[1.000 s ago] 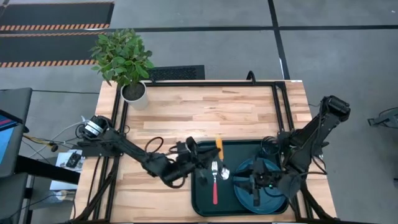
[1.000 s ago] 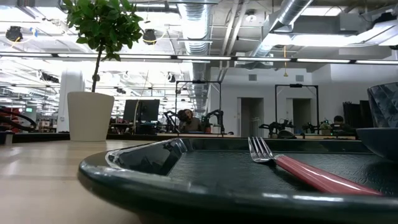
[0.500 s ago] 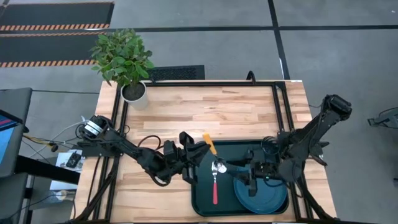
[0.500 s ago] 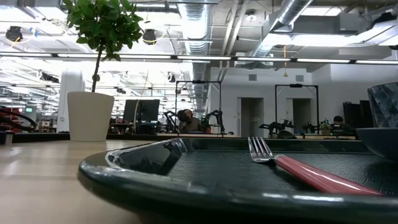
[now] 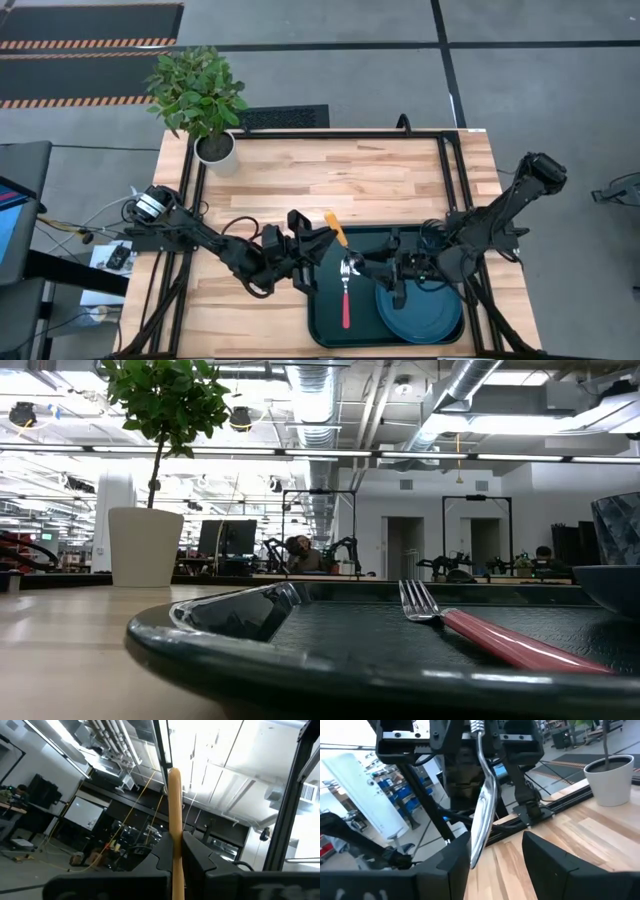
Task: Pick and place plate/cup/fork/spoon on tray
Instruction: Put the yellow spoon on the black tray
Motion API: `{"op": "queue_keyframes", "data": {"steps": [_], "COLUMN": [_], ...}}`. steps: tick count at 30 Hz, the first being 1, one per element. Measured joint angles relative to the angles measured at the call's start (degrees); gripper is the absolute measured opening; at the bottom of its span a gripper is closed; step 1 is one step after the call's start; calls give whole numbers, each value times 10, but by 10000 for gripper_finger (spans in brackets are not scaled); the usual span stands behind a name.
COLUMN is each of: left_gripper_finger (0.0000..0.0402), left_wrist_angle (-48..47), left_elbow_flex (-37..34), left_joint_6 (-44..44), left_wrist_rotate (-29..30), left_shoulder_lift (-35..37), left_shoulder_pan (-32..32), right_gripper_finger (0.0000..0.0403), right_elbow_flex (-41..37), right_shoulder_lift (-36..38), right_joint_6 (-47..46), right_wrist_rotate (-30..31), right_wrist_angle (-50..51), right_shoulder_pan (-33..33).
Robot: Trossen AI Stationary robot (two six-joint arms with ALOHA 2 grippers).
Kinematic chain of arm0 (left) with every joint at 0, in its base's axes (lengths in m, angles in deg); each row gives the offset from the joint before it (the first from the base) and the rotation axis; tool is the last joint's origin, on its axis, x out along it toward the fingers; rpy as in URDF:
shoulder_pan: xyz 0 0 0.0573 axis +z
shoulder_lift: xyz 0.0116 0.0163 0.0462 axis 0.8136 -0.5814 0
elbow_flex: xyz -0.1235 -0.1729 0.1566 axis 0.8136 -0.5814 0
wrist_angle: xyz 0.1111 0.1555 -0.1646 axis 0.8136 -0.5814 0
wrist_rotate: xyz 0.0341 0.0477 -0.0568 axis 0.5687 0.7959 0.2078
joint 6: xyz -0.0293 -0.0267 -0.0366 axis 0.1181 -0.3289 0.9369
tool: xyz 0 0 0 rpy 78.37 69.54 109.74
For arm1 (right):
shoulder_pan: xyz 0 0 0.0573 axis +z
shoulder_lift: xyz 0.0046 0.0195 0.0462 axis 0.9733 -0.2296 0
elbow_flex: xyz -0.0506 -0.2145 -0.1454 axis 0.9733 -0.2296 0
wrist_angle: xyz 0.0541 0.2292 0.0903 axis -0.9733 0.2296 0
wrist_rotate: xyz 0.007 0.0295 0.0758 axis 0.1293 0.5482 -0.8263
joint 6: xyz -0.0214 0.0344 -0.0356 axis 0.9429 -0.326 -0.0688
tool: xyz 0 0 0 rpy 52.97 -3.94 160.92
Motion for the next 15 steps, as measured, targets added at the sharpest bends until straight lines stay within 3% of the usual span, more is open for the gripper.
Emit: {"op": "queue_keyframes", "data": {"steps": [4,11,15], "left_gripper_finger": [0,0,9], "left_wrist_angle": [0,-5,-33], "left_elbow_flex": [0,0,1], "left_joint_6": [0,22,48], "left_wrist_rotate": [0,-25,-33], "left_shoulder_lift": [0,0,1], "left_shoulder_pan": [1,12,19], "right_gripper_finger": [146,18,14], "right_elbow_flex": [0,0,0], "right_shoulder_lift": [0,0,0], "right_joint_6": [3,22,19], "right_wrist_rotate": [-14,-20,-29], "right_wrist_angle": [1,-2,6], "right_shoulder_pan": [-2,-3,-8]}}
